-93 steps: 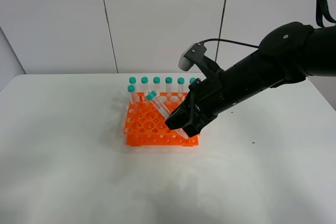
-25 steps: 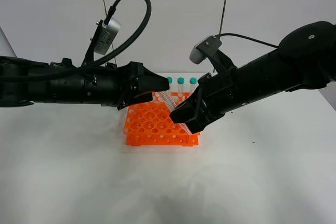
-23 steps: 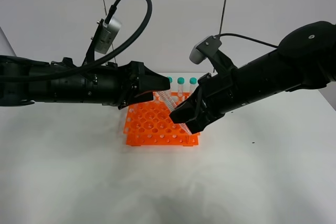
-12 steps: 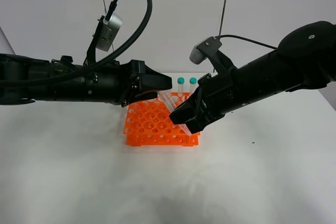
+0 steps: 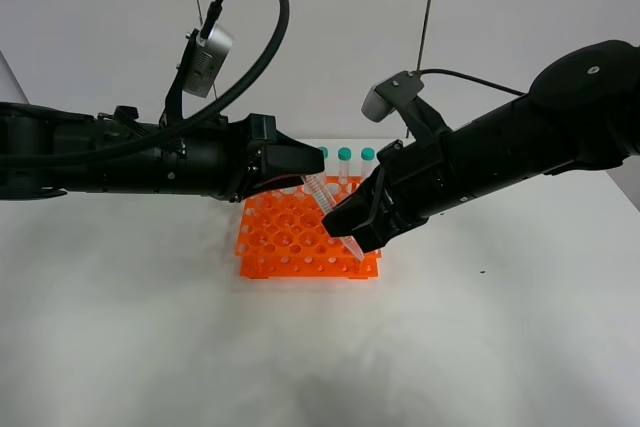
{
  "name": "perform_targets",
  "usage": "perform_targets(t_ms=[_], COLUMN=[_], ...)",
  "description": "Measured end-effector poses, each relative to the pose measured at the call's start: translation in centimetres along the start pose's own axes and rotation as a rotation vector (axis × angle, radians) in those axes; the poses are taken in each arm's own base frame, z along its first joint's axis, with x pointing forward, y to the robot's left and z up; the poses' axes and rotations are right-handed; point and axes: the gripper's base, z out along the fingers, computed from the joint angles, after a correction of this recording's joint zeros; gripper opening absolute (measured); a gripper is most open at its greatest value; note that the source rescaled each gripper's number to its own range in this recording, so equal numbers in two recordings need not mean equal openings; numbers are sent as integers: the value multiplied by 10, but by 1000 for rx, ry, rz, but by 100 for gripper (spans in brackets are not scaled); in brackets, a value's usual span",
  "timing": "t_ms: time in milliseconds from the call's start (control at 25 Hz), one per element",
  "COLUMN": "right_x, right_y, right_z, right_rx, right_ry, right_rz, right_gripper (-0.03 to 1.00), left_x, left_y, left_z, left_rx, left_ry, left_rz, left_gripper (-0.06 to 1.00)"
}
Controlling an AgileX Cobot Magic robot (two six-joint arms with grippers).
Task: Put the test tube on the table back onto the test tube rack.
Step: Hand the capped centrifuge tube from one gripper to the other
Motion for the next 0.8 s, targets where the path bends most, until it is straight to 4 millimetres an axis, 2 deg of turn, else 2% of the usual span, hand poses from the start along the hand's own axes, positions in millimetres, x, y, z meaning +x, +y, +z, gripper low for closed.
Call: perform_targets(t_ms=[200,600,640,680,800], right_x=[0,0,0,0,0], right_y=[1,0,0,0,-1], right_z=[0,0,0,0,0], right_rx=[-6,-3,-2,2,7], right_ry=[2,2,2,2,0], right_rz=[1,0,-1,-2,-3], right_gripper=[3,3,7,18,71], left_x=[0,0,0,0,0], left_y=[0,0,0,0,0], left_z=[0,0,0,0,0], left_rx=[0,-2,-2,-1,0], left_ry=[0,0,0,0,0], left_rz=[0,2,3,3,2], left_gripper=[0,0,0,0,0])
